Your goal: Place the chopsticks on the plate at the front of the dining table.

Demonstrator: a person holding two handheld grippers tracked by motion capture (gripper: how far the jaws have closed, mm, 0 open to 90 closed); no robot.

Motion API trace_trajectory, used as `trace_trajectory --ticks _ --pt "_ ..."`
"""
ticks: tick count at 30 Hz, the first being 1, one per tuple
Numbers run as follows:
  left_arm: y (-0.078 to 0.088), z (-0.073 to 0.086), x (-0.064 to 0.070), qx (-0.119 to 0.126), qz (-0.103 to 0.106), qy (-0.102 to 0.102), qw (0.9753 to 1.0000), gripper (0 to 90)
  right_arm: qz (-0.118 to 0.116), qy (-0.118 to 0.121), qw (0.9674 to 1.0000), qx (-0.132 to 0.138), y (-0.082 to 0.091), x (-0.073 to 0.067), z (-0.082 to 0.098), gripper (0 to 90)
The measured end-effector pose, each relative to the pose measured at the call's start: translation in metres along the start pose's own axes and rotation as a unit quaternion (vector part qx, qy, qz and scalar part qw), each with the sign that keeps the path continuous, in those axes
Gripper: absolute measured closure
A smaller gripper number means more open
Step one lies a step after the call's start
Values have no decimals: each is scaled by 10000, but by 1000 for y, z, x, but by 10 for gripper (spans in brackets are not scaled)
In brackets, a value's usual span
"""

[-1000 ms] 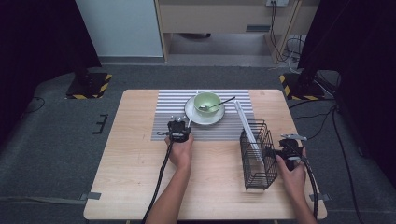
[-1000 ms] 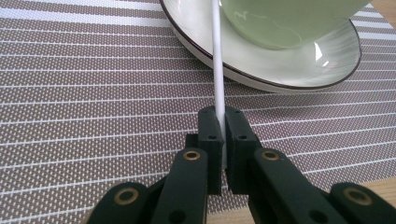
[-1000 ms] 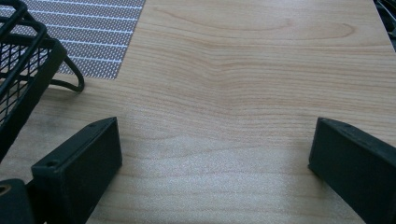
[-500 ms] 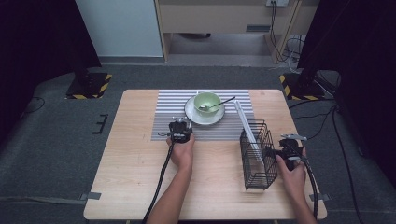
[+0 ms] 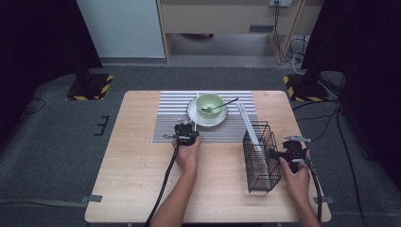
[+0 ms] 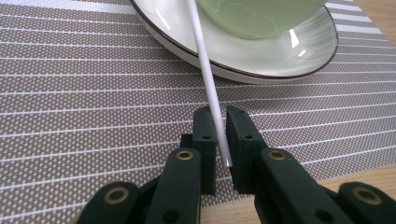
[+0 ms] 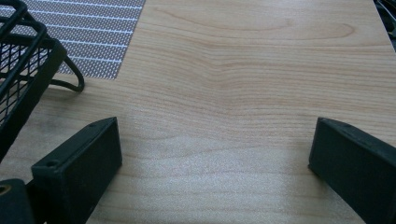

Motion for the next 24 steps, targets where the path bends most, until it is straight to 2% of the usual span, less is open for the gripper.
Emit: trace_trajectory --ticks 9,16,20,23,24 --pt "-5 -2 4 32 158 6 9999 801 0 2 10000 1 0 0 0 25" --pt "-7 -4 3 48 175 -26 9998 782 0 -1 10000 0 0 0 0 25" --pt "-7 -4 4 58 234 -77 9997 680 0 1 10000 1 0 0 0 25" --pt "-5 -4 4 65 146 -253 9996 628 1 -3 10000 0 0 0 0 25" --pt "-3 -4 4 97 124 -303 9994 564 1 -1 10000 0 0 0 0 25"
Point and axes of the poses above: each handheld gripper's, and its own axes: y roughly backward along the jaws, z roughly out of its underside, x roughly to its right, the point moved 2 cm from there along -y, roughly forward along the jaws, and after that the axes turned 8 degrees about -y, right-handed, at the moved point
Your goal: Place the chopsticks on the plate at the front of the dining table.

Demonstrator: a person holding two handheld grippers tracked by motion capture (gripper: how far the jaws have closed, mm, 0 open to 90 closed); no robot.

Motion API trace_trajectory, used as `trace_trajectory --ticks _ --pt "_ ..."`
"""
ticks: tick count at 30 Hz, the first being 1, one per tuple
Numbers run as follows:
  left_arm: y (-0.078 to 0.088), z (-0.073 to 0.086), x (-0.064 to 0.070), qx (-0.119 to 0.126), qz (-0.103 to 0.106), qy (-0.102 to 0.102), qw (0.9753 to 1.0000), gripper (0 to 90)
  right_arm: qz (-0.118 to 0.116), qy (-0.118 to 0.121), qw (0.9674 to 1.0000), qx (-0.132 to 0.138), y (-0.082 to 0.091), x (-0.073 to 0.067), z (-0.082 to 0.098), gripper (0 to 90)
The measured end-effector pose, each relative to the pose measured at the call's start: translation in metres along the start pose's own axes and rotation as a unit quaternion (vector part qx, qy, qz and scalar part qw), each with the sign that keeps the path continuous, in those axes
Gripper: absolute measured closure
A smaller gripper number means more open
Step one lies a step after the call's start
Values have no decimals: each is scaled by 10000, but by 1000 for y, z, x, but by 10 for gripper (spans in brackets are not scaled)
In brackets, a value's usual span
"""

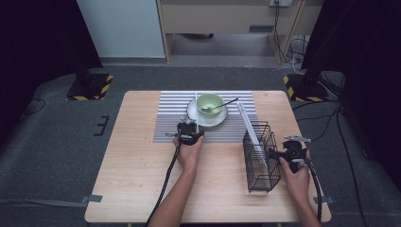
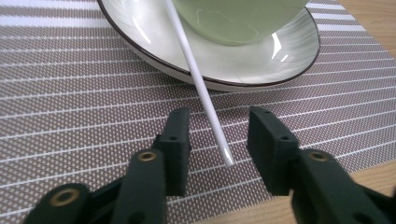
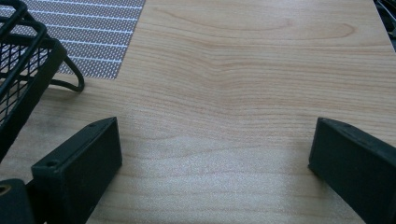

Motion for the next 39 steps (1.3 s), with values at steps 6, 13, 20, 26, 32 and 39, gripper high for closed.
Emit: trace_trajectory --ticks 6,13,20,26,32,39 --pt "15 -2 1 123 43 -222 9997 468 -4 -1 10000 -6 0 0 0 21" --pt "43 -4 -2 360 197 -562 9976 328 -9 4 10000 -17 0 0 0 20" --pt "65 -2 -3 578 592 -735 9939 247 -328 307 9987 -221 4 3 -3 101" --pt "73 -1 -2 683 701 -814 9919 197 -553 501 9972 -9 27 10 -18 88" --pt "81 -1 1 727 834 -913 9897 152 -522 597 9966 240 64 22 -52 101" --pt "88 -4 0 901 1238 -1020 9829 107 -740 937 9922 356 103 10 -87 213"
Point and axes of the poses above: each handheld gripper's, and its own axes: y roughly backward along the jaws, z roughly out of its underside, x roughly to its right, the point moved 2 cm from there along -y, roughly forward along the jaws, and after that the axes turned 8 degrees about -y, right-handed, at the moved point
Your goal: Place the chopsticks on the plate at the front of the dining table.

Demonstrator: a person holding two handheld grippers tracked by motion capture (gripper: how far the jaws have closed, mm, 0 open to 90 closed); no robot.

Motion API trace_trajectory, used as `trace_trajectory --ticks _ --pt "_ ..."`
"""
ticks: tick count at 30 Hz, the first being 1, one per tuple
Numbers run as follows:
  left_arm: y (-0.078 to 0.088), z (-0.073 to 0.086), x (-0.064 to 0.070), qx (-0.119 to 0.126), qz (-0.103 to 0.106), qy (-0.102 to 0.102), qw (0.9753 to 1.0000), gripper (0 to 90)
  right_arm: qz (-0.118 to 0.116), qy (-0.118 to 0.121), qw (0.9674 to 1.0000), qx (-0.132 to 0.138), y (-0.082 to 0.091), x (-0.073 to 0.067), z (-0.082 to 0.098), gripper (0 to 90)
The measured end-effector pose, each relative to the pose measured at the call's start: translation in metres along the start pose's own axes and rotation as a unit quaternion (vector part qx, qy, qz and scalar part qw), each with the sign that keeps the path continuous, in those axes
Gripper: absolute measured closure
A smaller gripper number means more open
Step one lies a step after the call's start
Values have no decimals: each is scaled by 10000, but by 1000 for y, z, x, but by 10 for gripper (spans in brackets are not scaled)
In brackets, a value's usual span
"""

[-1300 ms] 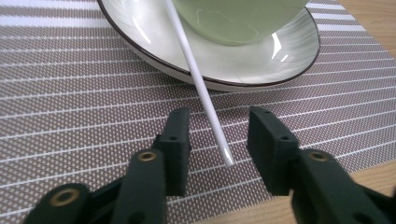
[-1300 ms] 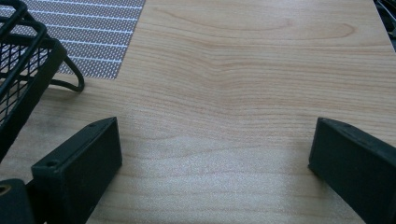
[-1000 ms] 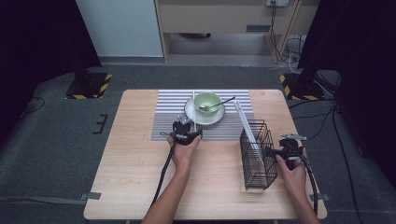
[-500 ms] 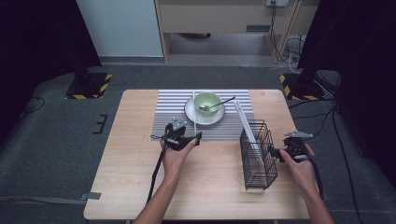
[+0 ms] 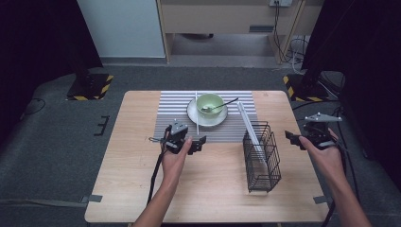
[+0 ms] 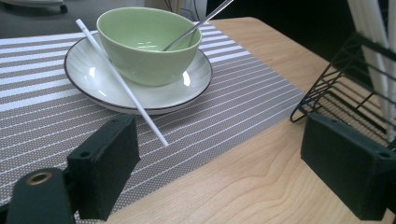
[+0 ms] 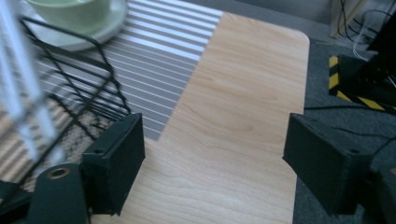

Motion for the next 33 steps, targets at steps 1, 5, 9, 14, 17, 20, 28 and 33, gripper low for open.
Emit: trace_trajectory --ticks 1,5,9,14,17,20,28,33 --pt "0 0 1 -23 8 -24 10000 93 -110 62 9999 20 7 -5 -9 227" --pt "1 1 6 -129 108 -174 9997 72 -246 130 9996 74 14 -13 -22 262" --pt "3 2 9 -111 141 -199 9996 64 -505 94 9985 193 20 -27 -44 309" --pt "7 5 5 -158 -182 -161 9996 72 -577 218 9979 201 21 -39 -58 335" --pt "11 7 1 -146 -388 -63 9991 58 -661 311 9972 173 20 -49 -66 359" --pt "14 9 -2 -177 -373 -73 9991 57 -785 393 9960 180 17 -61 -72 396" --pt "14 14 2 -205 -190 -145 9995 62 -1095 576 9922 159 4 -83 -74 526" --pt "15 12 4 -129 -139 -144 9997 66 -1189 618 9909 124 -1 -93 -76 556"
Point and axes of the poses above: each handheld gripper's, and its own axes: y roughly backward along the jaws, z roughly out of its underside, x roughly to its right, the point moved 2 cm from there along -y, roughly forward along the jaws, and after that the axes turned 8 degrees about -y, right-handed, at the moved point
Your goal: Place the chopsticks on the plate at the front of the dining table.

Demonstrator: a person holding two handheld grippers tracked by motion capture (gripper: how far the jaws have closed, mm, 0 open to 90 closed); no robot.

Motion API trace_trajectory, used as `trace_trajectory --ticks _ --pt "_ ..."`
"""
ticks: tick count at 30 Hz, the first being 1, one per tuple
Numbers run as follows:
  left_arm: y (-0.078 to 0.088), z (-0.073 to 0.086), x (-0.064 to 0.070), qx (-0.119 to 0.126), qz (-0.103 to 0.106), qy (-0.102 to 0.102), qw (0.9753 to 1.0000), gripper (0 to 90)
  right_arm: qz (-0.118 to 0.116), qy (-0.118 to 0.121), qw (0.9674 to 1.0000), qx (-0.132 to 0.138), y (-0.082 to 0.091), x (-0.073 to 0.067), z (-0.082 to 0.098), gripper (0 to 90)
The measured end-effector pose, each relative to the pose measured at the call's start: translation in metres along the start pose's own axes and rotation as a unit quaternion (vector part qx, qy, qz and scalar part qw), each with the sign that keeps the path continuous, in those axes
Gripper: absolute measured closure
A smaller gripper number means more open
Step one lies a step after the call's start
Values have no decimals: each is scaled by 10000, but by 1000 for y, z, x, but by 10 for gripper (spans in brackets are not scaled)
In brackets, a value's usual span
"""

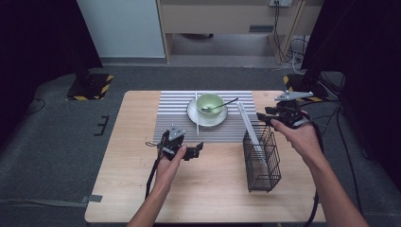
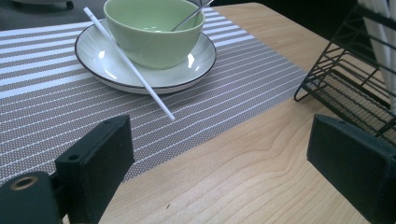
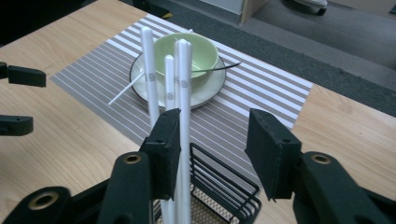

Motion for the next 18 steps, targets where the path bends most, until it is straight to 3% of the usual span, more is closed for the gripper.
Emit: trace_trajectory --ticks 6,13,18 --pt "1 4 -2 -166 -26 -120 9998 67 -248 58 9997 -3 -8 -8 -2 566" --pt "6 9 -11 -76 -200 -12 9998 88 -442 134 9989 -100 -20 -16 -1 619" --pt "9 9 -13 -26 -174 21 9998 90 -540 231 9982 -128 -30 -24 -1 638"
Point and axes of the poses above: each handheld gripper's, and its own axes: y roughly backward along the jaws, z roughly out of its underside, x roughly to its right, the point moved 2 cm from there along -y, roughly forward along the jaws, and after that the axes turned 8 degrees about -y, right-handed, at the moved point
